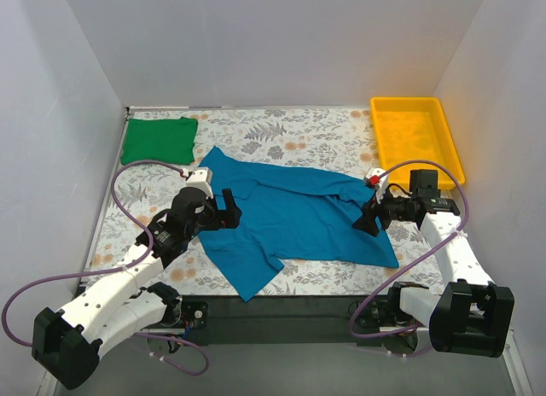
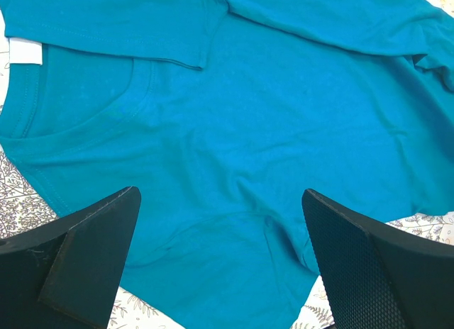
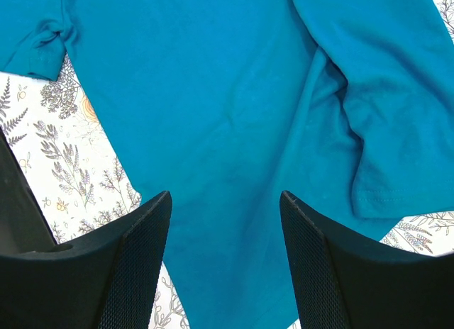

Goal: Fold and stack the t-shirts
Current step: Flatten the tshirt out

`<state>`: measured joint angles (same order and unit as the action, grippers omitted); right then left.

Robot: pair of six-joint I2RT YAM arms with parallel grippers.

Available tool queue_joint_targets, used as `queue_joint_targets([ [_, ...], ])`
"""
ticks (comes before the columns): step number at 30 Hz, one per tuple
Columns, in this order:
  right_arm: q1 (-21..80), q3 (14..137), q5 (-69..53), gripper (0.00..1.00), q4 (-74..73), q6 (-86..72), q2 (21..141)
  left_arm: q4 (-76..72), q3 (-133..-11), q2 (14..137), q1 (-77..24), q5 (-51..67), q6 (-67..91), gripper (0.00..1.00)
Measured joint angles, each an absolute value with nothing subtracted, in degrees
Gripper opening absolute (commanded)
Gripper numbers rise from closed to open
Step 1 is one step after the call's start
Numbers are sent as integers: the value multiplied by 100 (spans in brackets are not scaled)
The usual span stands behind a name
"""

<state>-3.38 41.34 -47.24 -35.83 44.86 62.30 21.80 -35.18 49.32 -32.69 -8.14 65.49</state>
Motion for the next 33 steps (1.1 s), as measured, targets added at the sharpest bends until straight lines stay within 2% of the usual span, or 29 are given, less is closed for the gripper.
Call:
queue_joint_targets([
  [16,-342,4134,-4779,70,-3583,4486,6235,2176,-3516,4958,-3201,-786,6635,98],
  [23,-344,4134,-4797,70,-3583,4486,6235,1975,-3516,5356,-2515,-351,6871,97],
  [29,-353,4134,-4821,69,-3581,4486,6248,1470,-3529,6252,-1299,604,7205,88],
  [33,-364,4134,-4834,69,-3581,4486,6248,1184,-3673,7262,-648,1127,7470,76],
])
